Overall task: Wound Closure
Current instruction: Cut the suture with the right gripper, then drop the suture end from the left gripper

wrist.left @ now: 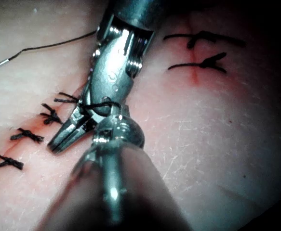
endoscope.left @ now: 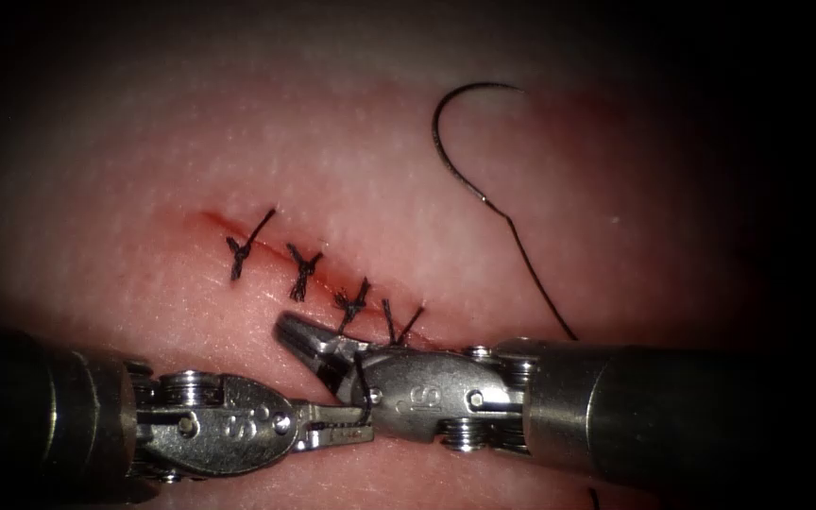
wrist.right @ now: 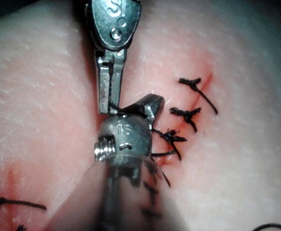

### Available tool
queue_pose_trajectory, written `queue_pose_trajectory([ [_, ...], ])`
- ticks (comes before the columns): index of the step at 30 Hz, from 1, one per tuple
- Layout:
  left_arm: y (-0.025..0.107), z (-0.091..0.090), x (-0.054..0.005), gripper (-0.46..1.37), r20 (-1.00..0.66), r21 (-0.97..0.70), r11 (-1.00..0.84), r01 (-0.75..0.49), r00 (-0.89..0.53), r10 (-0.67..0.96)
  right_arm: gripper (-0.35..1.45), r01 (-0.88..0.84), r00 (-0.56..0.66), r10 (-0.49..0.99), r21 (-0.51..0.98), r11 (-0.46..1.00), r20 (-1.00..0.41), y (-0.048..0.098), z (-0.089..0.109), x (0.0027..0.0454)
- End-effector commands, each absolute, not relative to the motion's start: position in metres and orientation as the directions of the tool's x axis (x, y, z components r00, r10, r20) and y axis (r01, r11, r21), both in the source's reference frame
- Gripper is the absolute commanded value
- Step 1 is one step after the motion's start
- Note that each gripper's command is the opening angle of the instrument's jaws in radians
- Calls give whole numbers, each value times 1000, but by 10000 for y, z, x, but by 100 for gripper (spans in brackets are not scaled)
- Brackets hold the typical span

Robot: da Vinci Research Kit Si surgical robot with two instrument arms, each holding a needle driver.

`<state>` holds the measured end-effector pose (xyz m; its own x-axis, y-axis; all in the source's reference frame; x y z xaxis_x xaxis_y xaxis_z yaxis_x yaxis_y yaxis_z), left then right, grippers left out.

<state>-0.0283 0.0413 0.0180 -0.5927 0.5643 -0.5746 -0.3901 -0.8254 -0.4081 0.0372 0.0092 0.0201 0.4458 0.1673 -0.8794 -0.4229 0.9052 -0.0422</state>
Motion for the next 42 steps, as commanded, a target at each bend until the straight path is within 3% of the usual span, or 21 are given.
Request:
queue_pose_trajectory([
  [1,413,178,-280,-35,-575,-411,-826,-385,-593,563,-35,-419,443,164,-42,907,-882,91,199,368],
  [3,412,177,-278,-35,-576,-411,-827,-383,-594,562,-35,-412,439,161,-39,910,-884,91,198,363],
  [4,411,177,-276,-35,-576,-412,-827,-382,-594,561,-23,-410,438,160,-38,912,-885,91,198,360],
  [5,411,176,-275,-35,-579,-408,-831,-378,-596,556,26,-410,428,155,-39,911,-890,92,196,354],
  [6,410,176,-274,-35,-579,-408,-831,-377,-597,555,63,-415,416,148,-42,909,-897,94,195,349],
  [9,408,173,-273,-35,-582,-407,-831,-379,-593,556,103,-425,395,120,-65,903,-911,101,188,329],
  [11,404,171,-274,-35,-589,-413,-830,-374,-585,557,113,-447,399,116,-83,891,-909,109,181,309],
  [25,367,153,-326,-35,-584,-590,-760,-271,-507,634,105,-567,457,157,-151,810,-876,145,135,157],
  [26,366,154,-328,-28,-579,-595,-758,-268,-513,634,105,-570,461,159,-154,807,-873,144,135,154],
  [28,361,161,-340,6,-533,-622,-737,-265,-546,646,109,-587,477,166,-172,791,-863,141,134,143],
  [34,346,186,-352,29,-366,-673,-672,-307,-652,664,120,-610,494,173,-197,768,-852,131,133,144],
  [37,338,205,-352,54,-278,-670,-665,-329,-720,636,119,-609,493,171,-199,768,-853,129,133,148],
  [39,334,222,-348,83,-224,-643,-681,-350,-765,604,119,-607,490,167,-197,770,-855,127,133,153],
  [42,332,241,-338,97,-187,-629,-689,-362,-789,585,119,-606,489,166,-197,771,-856,126,133,159],
])
